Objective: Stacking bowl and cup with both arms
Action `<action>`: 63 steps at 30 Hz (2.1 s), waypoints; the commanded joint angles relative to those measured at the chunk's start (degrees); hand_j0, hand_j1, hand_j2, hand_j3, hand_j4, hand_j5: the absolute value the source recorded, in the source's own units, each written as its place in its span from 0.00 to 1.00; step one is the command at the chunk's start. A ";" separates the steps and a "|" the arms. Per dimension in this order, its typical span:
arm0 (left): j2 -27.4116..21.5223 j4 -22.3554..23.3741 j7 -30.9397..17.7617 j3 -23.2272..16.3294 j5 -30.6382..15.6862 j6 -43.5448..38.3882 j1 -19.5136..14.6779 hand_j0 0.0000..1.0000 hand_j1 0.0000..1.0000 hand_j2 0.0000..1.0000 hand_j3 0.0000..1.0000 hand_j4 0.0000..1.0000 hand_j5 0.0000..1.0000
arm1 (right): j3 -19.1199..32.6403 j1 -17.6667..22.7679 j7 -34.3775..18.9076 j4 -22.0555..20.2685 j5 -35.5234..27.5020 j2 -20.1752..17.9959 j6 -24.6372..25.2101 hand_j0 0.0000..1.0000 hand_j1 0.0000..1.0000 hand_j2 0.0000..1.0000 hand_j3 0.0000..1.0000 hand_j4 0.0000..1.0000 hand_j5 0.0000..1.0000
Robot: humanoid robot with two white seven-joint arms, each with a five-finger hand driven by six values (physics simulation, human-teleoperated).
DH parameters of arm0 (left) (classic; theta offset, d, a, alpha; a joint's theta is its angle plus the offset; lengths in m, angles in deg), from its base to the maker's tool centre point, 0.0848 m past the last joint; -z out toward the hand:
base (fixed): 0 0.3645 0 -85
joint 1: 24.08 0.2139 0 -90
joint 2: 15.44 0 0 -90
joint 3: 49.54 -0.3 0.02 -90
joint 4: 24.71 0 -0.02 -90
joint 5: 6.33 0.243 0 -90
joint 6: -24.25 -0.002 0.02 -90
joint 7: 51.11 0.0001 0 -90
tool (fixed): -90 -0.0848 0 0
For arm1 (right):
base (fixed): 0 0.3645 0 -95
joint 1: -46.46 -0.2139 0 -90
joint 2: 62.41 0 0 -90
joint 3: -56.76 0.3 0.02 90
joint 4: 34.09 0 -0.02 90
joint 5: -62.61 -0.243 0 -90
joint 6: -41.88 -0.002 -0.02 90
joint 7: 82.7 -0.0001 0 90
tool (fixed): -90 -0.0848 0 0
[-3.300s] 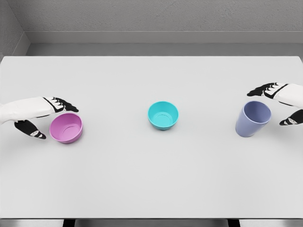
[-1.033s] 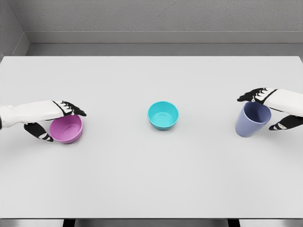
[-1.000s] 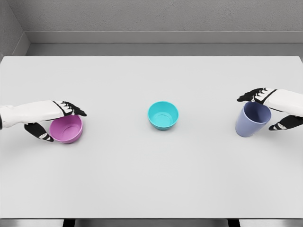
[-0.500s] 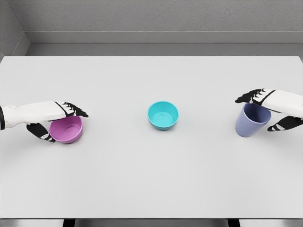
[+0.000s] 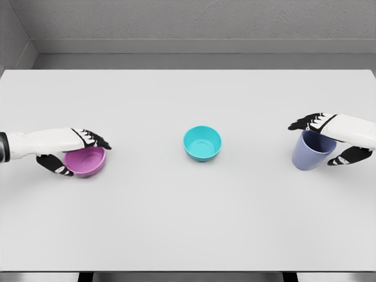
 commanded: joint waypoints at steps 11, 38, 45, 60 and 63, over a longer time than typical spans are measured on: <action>0.62 0.26 -1.45 0.20 -0.27 0.00 0.00 0.67 0.67 0.67 0.67 0.67 0.67 | -0.08 0.09 -0.29 1.22 -1.85 0.65 0.08 1.00 1.00 1.00 1.00 1.00 1.00; 2.37 -0.18 -1.37 4.68 -0.27 0.00 -1.32 0.69 0.69 0.69 0.69 0.69 0.69 | -0.52 -1.76 -2.40 2.63 -1.50 1.88 0.08 1.00 1.00 1.00 1.00 1.00 1.00; 4.13 0.00 -1.37 5.39 -0.28 0.00 -1.76 0.69 0.69 0.69 0.69 0.69 0.69 | -0.79 -1.85 -2.40 2.54 -1.50 2.67 0.08 1.00 1.00 1.00 1.00 1.00 1.00; 9.84 0.26 -1.45 5.83 -1.50 0.00 -3.34 0.69 0.69 0.69 0.69 0.69 0.69 | -1.40 -1.85 -3.37 2.89 -1.41 3.11 0.08 1.00 1.00 1.00 1.00 1.00 1.00; 10.55 0.17 -1.45 5.91 -1.50 0.00 -3.87 0.69 0.69 0.69 0.69 0.69 0.69 | -1.31 -1.85 -3.54 3.24 -1.41 3.11 0.08 1.00 1.00 1.00 1.00 1.00 1.00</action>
